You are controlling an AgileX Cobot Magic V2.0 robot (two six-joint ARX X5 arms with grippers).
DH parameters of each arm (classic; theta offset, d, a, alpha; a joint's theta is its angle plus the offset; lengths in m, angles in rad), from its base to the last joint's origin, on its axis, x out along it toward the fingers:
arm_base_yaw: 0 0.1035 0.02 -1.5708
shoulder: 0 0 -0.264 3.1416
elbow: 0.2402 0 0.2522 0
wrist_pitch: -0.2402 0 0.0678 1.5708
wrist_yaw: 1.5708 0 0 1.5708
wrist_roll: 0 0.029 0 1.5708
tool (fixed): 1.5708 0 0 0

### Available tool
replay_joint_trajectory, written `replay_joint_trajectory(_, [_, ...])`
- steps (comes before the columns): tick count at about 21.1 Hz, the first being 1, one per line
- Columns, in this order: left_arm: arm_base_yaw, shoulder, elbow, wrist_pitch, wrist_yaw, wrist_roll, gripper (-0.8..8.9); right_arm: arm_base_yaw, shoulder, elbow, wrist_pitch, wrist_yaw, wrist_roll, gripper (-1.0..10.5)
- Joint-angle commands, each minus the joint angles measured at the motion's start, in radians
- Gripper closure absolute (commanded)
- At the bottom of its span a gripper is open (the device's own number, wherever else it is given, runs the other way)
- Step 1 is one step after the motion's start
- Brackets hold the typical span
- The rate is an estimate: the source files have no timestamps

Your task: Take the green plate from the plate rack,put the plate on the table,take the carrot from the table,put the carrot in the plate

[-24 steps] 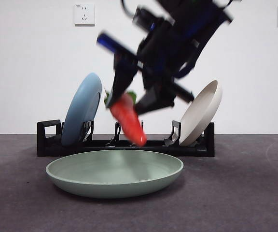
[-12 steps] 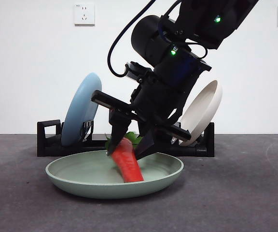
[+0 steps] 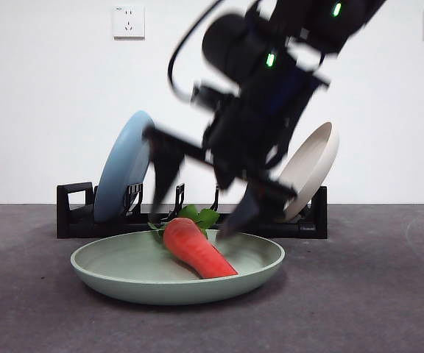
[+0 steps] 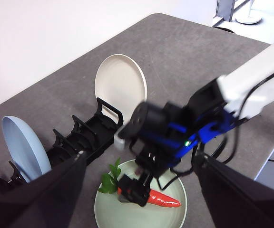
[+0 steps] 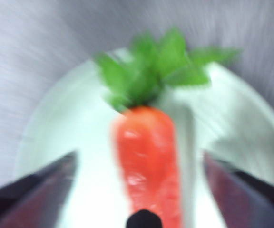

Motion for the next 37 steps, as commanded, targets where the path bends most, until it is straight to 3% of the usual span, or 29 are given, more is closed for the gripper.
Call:
replay_joint_trajectory(1, [0.0,-0.001,-0.001,0.005,-0.002,-0.015,4.32,0.002,-0.126,-0.002,-0.033,0.003,-0.022,4.1])
replay_joint_trajectory(4, [0.0,-0.001,-0.001,-0.003,-0.002,-0.023,4.32,0.002,-0.317,-0.002,-0.224,0.005,-0.094,4.1])
replay_joint_trajectory(9, [0.0,-0.001,-0.001,-0.097,0.0,-0.034,4.33,0.002,-0.694,-0.002,-0.687,-0.001,-0.235,4.1])
replay_joint_trajectory(15, [0.0,-0.001,-0.001,-0.208,0.011,-0.09,4.42,0.002,-0.947,-0.002,-0.978,-0.006,-0.238,4.2])
replay_joint_trajectory(18, [0.0,-0.001,-0.001,-0.235,0.061,-0.105,4.85,0.002,-0.986,-0.002,-1.065,-0.053,-0.237,5.2])
replay_joint_trajectory(22, [0.0,-0.001,-0.001,-0.255,0.127,-0.107,8.26,0.002,-1.005,-0.002,-1.122,-0.08,-0.244,8.7])
replay_joint_trajectory(23, [0.0,-0.001,-0.001,-0.257,0.134,-0.107,8.19,0.002,-1.005,-0.002,-1.124,-0.08,-0.255,9.6])
replay_joint_trajectory(37, [0.0,-0.001,-0.001,-0.278,0.13,-0.106,8.17,0.002,-1.003,-0.002,-1.11,-0.076,-0.265,9.5])
